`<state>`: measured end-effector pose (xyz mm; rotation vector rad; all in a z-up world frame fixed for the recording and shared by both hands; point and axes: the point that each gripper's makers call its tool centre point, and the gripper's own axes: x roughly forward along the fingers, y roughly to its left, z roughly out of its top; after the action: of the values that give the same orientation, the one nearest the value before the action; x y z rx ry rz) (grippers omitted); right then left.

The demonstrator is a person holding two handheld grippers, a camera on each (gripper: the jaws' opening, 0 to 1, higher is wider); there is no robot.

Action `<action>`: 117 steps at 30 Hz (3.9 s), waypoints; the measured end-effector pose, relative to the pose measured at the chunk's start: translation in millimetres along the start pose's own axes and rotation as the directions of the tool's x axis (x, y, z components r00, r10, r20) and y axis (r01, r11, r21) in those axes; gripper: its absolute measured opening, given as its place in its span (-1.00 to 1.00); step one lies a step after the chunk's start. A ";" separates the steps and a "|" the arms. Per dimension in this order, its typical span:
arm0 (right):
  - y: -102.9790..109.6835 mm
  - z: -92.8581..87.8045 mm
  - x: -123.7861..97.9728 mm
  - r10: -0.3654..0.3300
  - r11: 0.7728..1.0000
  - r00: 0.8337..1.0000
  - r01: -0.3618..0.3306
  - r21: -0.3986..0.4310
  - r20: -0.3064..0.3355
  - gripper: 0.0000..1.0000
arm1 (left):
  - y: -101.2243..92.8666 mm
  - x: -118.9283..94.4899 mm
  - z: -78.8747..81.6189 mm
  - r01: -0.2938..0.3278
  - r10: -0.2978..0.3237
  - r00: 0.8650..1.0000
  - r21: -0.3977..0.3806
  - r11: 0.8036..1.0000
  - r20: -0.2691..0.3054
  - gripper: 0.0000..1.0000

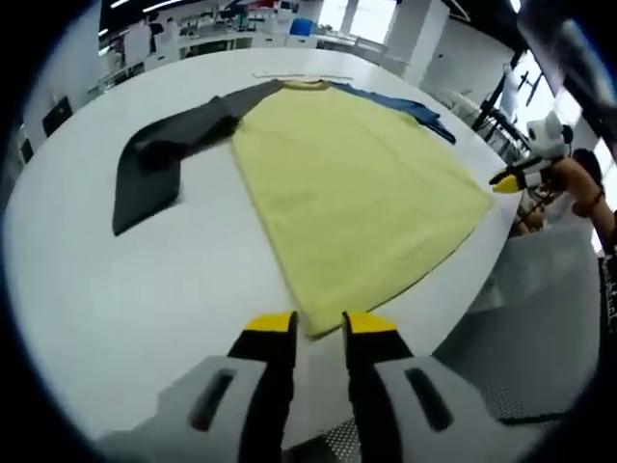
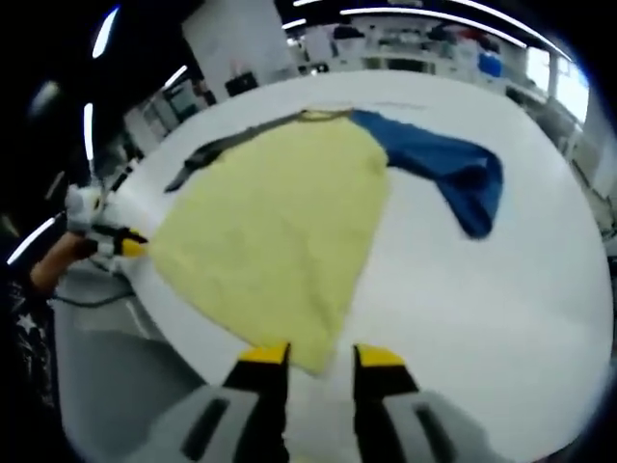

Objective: Fold the garment on the visible template until the final outline fits inside the template.

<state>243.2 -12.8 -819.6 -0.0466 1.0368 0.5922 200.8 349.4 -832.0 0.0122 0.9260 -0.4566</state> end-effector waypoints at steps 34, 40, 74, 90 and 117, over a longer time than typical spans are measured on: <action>-76.4 76.0 -1.8 -0.129 0.977 0.954 0.075 0.200 0.272 0.68 | -2.5 -10.6 64.8 -0.006 -0.018 0.964 0.088 0.996 0.266 0.98; -98.5 90.7 3.7 -0.178 0.964 0.939 0.107 0.242 0.295 0.55 | -3.4 -10.1 63.4 -0.011 -0.012 0.964 0.085 0.996 0.267 0.98; -176.9 88.8 33.3 -0.391 0.909 0.889 0.331 0.255 0.238 -1.00 | 4.4 -11.1 64.5 -0.052 0.031 0.964 0.072 0.996 0.263 0.85; -229.9 99.3 -0.7 -0.468 0.874 0.850 0.406 0.266 0.243 -1.00 | 10.7 -9.4 64.8 -0.047 0.022 0.961 0.083 0.995 0.275 0.87; -258.5 90.0 -19.2 -0.529 0.801 0.827 0.410 0.436 0.193 -1.00 | -14.0 -17.1 71.9 -0.031 0.000 0.955 0.102 0.994 0.296 0.98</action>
<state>432.4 -211.5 -817.8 0.1205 0.7743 -0.0746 241.8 328.5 -772.5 0.0459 0.6061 -0.4776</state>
